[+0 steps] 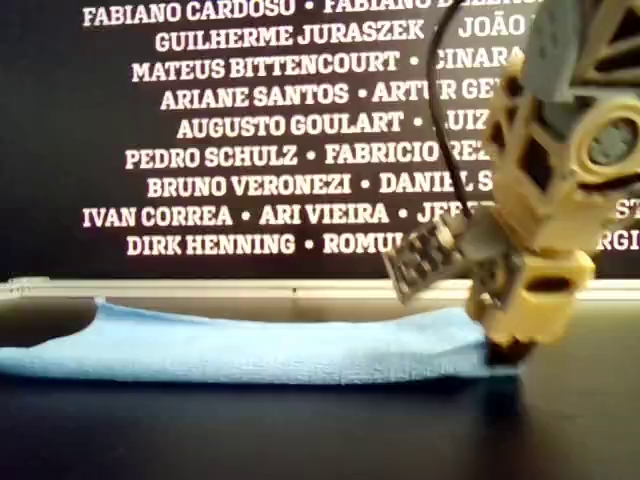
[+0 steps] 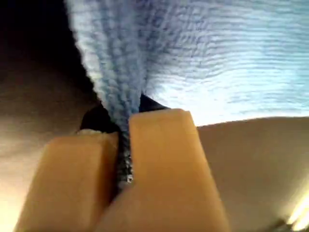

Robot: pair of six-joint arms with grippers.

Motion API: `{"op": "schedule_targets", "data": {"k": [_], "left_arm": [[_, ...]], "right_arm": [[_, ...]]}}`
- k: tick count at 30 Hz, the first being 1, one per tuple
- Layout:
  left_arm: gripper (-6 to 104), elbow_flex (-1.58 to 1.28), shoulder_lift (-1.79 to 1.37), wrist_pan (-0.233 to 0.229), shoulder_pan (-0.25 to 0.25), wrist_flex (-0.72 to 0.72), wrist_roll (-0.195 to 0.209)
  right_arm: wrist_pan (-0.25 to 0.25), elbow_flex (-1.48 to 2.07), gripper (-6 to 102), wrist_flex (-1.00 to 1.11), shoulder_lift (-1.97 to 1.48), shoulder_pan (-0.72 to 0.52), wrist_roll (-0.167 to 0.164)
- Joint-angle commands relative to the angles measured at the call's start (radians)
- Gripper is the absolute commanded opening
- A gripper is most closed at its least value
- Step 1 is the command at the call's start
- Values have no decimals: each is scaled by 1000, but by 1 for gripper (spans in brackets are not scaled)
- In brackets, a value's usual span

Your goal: Fold a cloth

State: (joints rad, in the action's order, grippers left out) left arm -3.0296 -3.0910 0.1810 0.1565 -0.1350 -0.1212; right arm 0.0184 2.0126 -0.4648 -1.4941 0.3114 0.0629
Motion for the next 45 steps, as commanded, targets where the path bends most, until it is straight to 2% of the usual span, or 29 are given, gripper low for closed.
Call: {"op": "schedule_targets", "data": {"k": [1, 5, 15, 33, 45], "left_arm": [[49, 15, -2, -2, -8, 2, 2], [49, 15, -2, 14, 6, 2, 9], [49, 15, 2, 14, -2, 2, 9], [49, 15, 2, 14, -2, 2, 9], [49, 15, 2, 14, -2, 2, 9]], "right_arm": [[-8, -115, 1, 38, -109, 18, 5], [-8, -202, 1, 38, -91, 94, 5], [-6, -512, 1, 38, 43, 345, 5], [-6, -1235, 1, 38, 561, 615, -12], [9, -1459, 3, 38, 807, 709, -12]]}}
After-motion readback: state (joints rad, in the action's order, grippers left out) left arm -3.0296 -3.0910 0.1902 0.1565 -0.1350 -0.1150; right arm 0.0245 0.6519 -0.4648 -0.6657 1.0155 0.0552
